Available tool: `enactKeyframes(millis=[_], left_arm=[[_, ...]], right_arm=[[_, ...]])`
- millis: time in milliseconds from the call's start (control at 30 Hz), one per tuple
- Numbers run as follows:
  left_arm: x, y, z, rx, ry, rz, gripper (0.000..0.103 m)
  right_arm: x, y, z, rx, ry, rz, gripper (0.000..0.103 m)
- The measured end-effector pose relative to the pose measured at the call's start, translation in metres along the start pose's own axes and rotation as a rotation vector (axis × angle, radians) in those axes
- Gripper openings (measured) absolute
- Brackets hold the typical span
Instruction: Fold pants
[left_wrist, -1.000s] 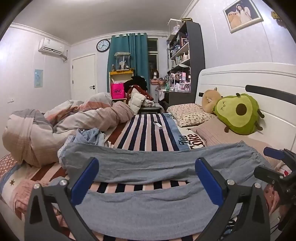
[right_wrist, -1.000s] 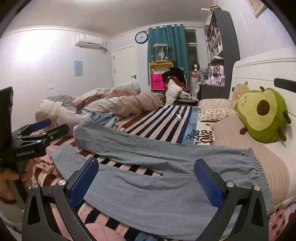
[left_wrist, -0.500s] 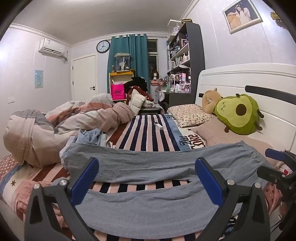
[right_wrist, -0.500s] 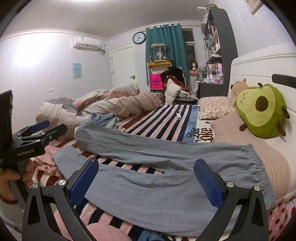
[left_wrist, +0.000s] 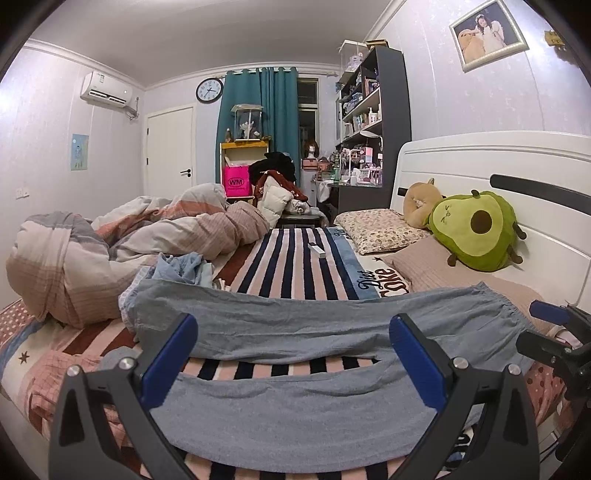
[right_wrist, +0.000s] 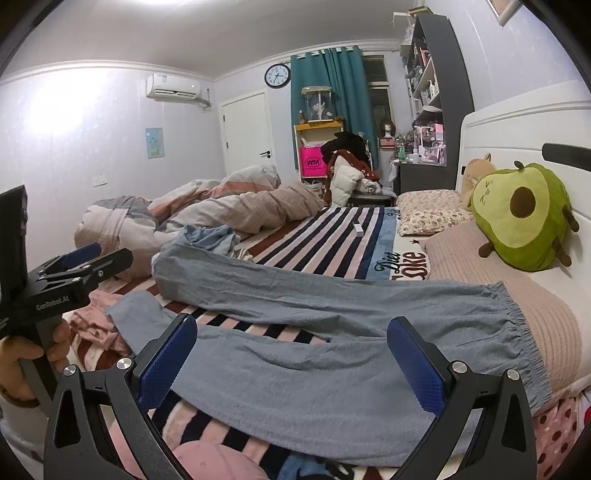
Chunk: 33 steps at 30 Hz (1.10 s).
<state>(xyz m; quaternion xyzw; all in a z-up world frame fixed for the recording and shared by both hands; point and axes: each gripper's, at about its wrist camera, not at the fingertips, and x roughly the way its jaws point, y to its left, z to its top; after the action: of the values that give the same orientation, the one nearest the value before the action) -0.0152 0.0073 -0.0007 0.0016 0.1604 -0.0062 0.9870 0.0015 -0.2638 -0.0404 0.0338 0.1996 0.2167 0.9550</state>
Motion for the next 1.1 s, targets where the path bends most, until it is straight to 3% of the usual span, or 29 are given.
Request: enactKeyframes(millis=[1100], left_arm=[[0.0048, 0.0013, -0.002, 0.005, 0.003, 0.01, 0.102]], right_arm=[[0.0014, -0.0065, 0.0008, 0.018, 0.004, -0.002, 0.103]])
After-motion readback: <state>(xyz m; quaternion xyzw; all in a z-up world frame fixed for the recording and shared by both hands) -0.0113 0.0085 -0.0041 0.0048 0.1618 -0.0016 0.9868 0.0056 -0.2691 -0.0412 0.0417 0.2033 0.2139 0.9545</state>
